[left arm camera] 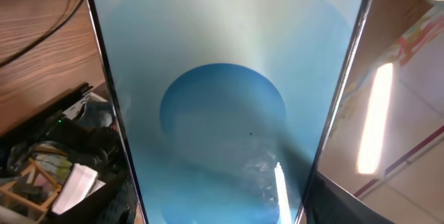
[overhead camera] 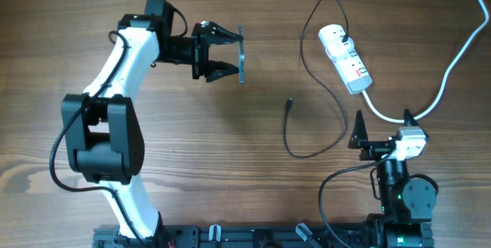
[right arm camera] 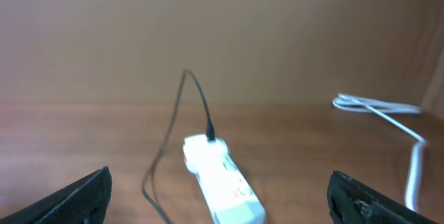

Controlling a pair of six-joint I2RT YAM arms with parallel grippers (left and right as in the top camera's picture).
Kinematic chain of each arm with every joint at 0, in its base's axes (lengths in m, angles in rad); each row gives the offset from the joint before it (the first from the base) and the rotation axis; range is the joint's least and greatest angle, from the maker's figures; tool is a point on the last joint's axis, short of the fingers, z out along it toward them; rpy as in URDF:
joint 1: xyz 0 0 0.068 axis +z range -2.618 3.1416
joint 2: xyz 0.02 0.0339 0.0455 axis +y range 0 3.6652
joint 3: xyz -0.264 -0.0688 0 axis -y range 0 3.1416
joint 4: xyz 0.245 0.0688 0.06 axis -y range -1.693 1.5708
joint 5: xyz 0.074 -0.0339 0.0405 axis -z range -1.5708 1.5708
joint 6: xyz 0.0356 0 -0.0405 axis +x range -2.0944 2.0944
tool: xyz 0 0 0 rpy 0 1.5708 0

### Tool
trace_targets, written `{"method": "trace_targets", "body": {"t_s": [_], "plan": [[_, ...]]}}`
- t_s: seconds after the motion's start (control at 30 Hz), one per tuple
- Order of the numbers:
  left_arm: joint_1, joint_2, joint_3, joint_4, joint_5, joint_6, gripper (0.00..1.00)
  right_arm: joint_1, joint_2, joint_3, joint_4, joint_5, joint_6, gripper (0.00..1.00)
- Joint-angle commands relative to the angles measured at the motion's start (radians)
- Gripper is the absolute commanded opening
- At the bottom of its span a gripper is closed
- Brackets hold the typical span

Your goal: Plug charger to phone and switch on socket

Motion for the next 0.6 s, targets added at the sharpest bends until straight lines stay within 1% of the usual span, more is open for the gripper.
{"method": "trace_targets", "body": {"t_s": [0.0, 0.07, 0.1, 0.13, 0.17, 0.23, 0.27, 0.3, 0.33, 0.4, 0.43, 0.47, 0.53, 0.57], "plan": [[0.019, -0.041, 0.014, -0.015, 0.059, -0.024, 0.67, -0.005, -0.005, -0.001, 0.047, -0.454, 0.465, 1.00], [0.020, -0.041, 0.014, -0.015, 0.059, -0.028, 0.67, -0.005, -0.005, -0.001, 0.055, -0.485, 0.663, 1.00], [0.020, -0.041, 0.014, -0.016, 0.059, -0.029, 0.67, -0.005, -0.005, -0.001, 0.058, -0.469, 0.850, 1.00], [0.020, -0.041, 0.014, -0.016, 0.059, -0.029, 0.67, -0.005, -0.005, -0.001, 0.092, -0.462, 0.987, 1.00], [0.020, -0.041, 0.014, -0.016, 0.059, -0.029, 0.67, -0.005, -0.005, -0.001, 0.135, -0.473, 1.007, 1.00], [0.020, -0.041, 0.014, -0.016, 0.060, -0.033, 0.67, -0.005, -0.005, 0.003, 0.366, -0.544, 0.986, 1.00], [0.020, -0.041, 0.014, -0.016, 0.059, -0.043, 0.68, -0.005, -0.004, 0.024, 0.397, -0.543, 1.007, 1.00], [0.020, -0.041, 0.014, -0.016, 0.059, -0.043, 0.67, -0.005, 0.002, 0.060, 0.367, -0.542, 1.008, 1.00], [0.020, -0.041, 0.014, -0.016, 0.059, -0.043, 0.67, -0.005, 0.014, 0.099, 0.312, -0.542, 0.993, 1.00], [0.020, -0.041, 0.014, -0.016, 0.059, -0.043, 0.66, -0.005, 0.068, 0.219, 0.144, -0.545, 0.880, 0.99], [0.020, -0.041, 0.014, -0.016, 0.059, -0.043, 0.66, -0.005, 0.112, 0.293, 0.048, -0.544, 0.800, 0.99], [0.020, -0.041, 0.014, -0.016, 0.059, -0.043, 0.66, -0.005, 0.192, 0.412, -0.107, -0.541, 0.687, 0.99], [0.020, -0.041, 0.014, -0.016, 0.059, -0.043, 0.66, -0.005, 0.329, 0.586, -0.328, -0.521, 0.554, 1.00], [0.020, -0.041, 0.014, -0.016, 0.059, -0.044, 0.66, -0.005, 0.448, 0.713, -0.451, -0.542, 0.475, 1.00]]}}
